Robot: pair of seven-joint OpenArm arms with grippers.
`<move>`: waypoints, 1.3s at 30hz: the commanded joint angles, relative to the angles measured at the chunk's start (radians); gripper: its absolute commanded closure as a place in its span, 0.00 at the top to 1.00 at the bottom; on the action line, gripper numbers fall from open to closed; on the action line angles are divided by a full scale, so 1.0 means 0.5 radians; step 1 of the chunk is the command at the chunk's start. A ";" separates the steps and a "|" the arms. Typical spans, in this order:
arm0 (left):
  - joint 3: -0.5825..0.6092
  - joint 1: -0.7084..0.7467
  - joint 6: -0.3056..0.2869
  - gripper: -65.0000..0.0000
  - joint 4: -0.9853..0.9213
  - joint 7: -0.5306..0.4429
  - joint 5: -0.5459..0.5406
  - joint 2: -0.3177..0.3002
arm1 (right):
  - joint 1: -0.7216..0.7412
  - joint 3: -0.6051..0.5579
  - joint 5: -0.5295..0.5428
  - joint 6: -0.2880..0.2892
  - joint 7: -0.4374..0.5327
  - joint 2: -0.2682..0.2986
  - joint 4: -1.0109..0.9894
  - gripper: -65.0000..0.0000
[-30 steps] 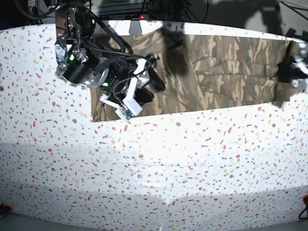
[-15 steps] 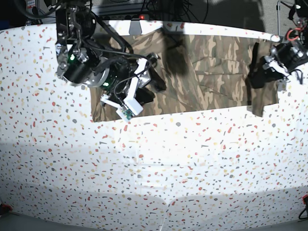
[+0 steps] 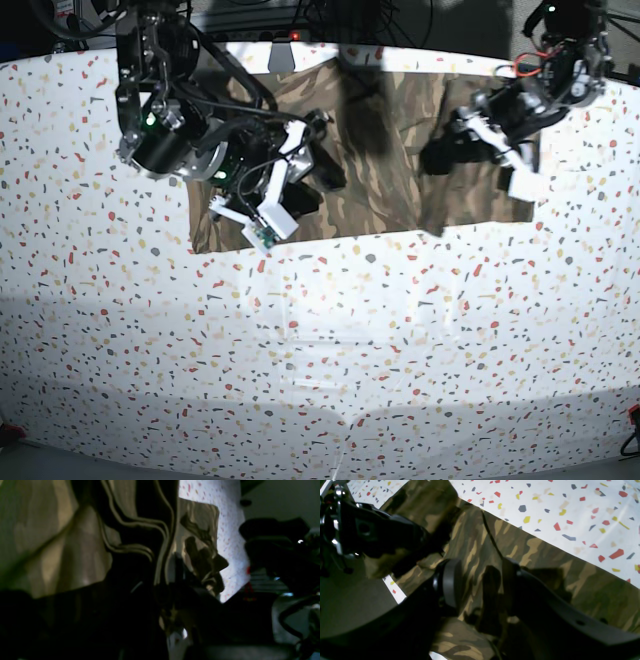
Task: Fold the T-shirt properly
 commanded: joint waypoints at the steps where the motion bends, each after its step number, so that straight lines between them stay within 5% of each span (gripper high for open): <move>1: 0.027 -0.036 0.026 0.00 0.037 -0.043 -0.002 -0.004 | 0.021 0.003 0.041 0.016 0.040 0.000 0.037 0.41; 9: 0.166 -0.095 0.117 0.00 0.037 -0.183 0.213 0.007 | 0.022 0.003 0.041 0.016 0.025 0.001 0.037 0.41; 14: 0.166 -0.099 0.115 0.48 0.037 -0.174 0.188 0.022 | 0.022 0.003 0.044 0.016 0.025 0.001 0.037 0.41; 16: 0.166 -0.100 0.098 0.57 0.037 -0.173 0.128 0.022 | 0.022 0.003 0.048 0.016 0.025 0.001 0.037 0.41; 22: 0.166 -0.130 -0.114 0.57 0.039 -0.108 -0.084 0.022 | 0.022 0.003 0.047 0.016 0.024 0.002 0.037 0.41; 25: 0.162 -0.166 -0.129 0.57 0.039 -0.072 -0.076 0.016 | 0.022 0.003 0.049 0.016 0.001 0.007 0.037 0.41; 31: 0.162 -0.199 -0.132 0.57 0.039 -0.085 0.237 -0.105 | 0.021 0.052 0.115 -0.043 -0.244 0.094 0.037 0.41; 39: 0.162 -0.198 -0.018 0.57 0.039 -0.166 0.571 -0.222 | -0.005 0.496 0.240 -0.180 -0.230 0.279 0.035 0.41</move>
